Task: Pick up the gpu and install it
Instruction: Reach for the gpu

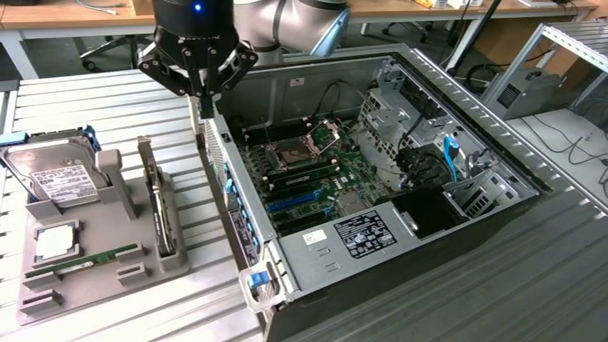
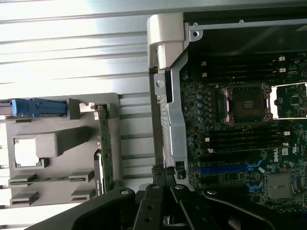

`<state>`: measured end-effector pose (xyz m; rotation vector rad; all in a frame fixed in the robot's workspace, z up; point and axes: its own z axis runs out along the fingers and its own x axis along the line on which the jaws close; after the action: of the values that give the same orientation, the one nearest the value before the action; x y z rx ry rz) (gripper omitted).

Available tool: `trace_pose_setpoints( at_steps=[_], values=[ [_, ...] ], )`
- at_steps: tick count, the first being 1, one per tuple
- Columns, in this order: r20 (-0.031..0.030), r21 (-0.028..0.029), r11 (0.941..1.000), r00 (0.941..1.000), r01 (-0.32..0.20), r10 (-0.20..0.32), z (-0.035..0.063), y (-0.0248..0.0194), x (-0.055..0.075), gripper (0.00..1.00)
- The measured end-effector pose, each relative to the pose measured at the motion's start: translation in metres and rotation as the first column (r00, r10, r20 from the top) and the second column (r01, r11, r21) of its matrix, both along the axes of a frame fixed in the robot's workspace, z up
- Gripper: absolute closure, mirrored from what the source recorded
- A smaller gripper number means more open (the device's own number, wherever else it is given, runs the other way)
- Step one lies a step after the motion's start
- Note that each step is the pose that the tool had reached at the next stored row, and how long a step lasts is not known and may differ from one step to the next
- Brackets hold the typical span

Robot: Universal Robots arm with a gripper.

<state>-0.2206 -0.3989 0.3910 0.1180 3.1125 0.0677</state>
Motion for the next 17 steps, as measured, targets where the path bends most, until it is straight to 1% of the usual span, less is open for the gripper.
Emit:
trace_pose_setpoints(
  at_steps=[9, 11, 17],
  values=[
    [0.0, 0.0, 1.0, 1.0, 0.0, 0.0, -0.0003, 0.0, -0.017, 0.89],
    [0.0, 0.0, 1.0, 1.0, 0.0, 0.0, -0.0005, 0.0, -0.023, 0.89],
    [0.0, 0.0, 1.0, 1.0, 0.0, 0.0, -0.0009, 0.0, -0.032, 0.89]
  ],
)
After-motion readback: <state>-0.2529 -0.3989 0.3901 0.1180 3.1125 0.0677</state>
